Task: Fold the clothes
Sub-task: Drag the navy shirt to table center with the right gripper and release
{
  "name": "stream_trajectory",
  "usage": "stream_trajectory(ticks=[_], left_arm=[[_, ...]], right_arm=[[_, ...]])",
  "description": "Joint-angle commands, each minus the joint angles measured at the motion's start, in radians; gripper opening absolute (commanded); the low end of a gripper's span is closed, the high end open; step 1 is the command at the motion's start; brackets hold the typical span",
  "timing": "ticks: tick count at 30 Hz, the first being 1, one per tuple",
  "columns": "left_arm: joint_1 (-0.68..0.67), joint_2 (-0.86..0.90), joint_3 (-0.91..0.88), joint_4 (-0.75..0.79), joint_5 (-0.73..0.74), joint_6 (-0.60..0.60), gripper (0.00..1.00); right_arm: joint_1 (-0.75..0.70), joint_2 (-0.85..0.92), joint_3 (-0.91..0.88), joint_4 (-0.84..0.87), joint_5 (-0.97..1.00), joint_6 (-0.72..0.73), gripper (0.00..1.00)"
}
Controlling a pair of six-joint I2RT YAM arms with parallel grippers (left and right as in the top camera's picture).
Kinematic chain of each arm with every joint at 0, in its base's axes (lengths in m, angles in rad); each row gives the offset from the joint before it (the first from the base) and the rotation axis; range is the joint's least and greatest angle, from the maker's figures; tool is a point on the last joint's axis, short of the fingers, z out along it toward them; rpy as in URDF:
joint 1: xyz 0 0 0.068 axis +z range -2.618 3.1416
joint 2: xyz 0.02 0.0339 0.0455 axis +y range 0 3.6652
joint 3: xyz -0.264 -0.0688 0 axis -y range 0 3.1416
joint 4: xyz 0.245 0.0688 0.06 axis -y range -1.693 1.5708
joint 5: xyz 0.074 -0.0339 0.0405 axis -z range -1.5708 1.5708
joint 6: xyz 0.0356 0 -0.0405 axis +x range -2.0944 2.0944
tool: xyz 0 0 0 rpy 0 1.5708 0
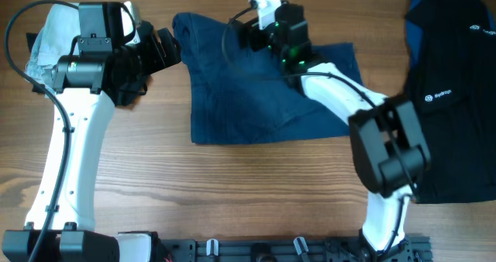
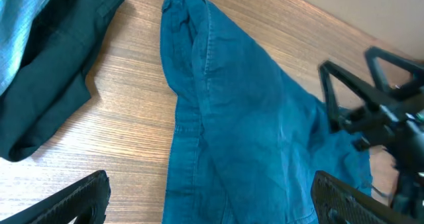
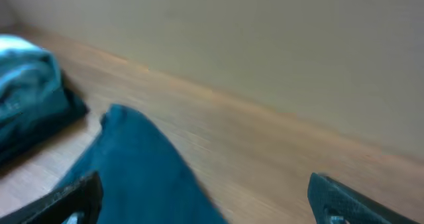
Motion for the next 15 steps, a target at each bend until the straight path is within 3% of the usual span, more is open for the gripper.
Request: stream_trajectory(ticks=[1,7,11,15], left_arm=[[0.003,-0.018,-0.002,0.002,-0.008,0.002,0.97],[0.004,-0.018,-0.002,0.018,-0.008,0.002,0.98],[0.004,-0.018,-0.002,0.028,-0.008,0.001,1.0],[0.005,-0.018,-0.002,0.028,-0.009,0.002,1.0]], right_arm=[[0.001,-0.214,0.008,-0.213,-0.013,-0.102,1.0],[0.018,-0.309,0.002,-0.835,-0.158,-0.148,1.0],[0.044,-0.271,-0.02,-0.998,-0.237,-0.254,0.96],[0.117,-0.251,-0.022,-1.067,-0.137,-0.299,0.88]])
